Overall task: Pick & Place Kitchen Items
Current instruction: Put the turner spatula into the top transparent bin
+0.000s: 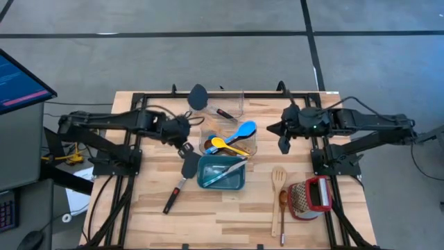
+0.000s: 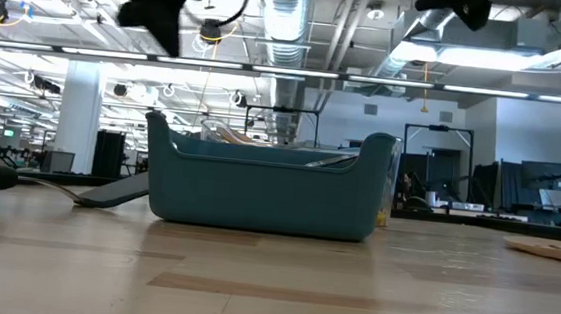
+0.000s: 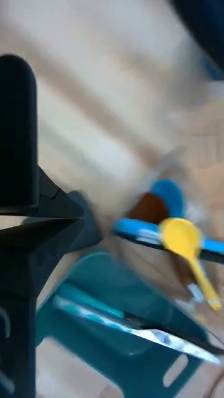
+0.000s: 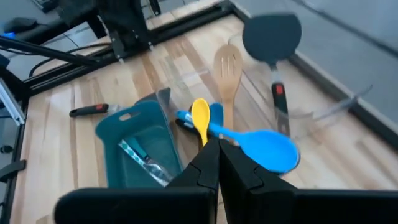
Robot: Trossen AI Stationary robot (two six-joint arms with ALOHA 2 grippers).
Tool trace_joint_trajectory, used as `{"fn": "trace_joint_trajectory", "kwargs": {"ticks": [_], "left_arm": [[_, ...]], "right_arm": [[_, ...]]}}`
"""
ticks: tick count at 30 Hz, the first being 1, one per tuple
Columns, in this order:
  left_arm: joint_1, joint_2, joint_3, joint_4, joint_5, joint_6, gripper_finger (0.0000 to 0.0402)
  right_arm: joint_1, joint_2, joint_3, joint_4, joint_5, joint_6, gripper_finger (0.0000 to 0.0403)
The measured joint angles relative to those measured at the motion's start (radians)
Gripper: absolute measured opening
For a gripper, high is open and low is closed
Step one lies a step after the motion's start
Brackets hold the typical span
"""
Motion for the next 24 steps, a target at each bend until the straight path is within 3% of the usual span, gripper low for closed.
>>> {"fn": "trace_joint_trajectory", "kwargs": {"ticks": [8, 15, 24], "left_arm": [[-0.112, -0.046, -0.161, 0.008, 0.091, -0.402, 0.0002], [-0.206, -0.040, -0.187, 0.154, 0.097, -0.521, 0.0002], [-0.230, -0.030, -0.187, 0.296, 0.025, -0.628, 0.0002]], "right_arm": [[-0.065, -0.011, 0.034, 0.000, 0.001, -0.117, 0.0000], [-0.134, -0.011, 0.036, 0.000, 0.001, -0.205, 0.0000], [-0.197, -0.011, 0.035, -0.001, -0.007, -0.302, 0.0000]]}}
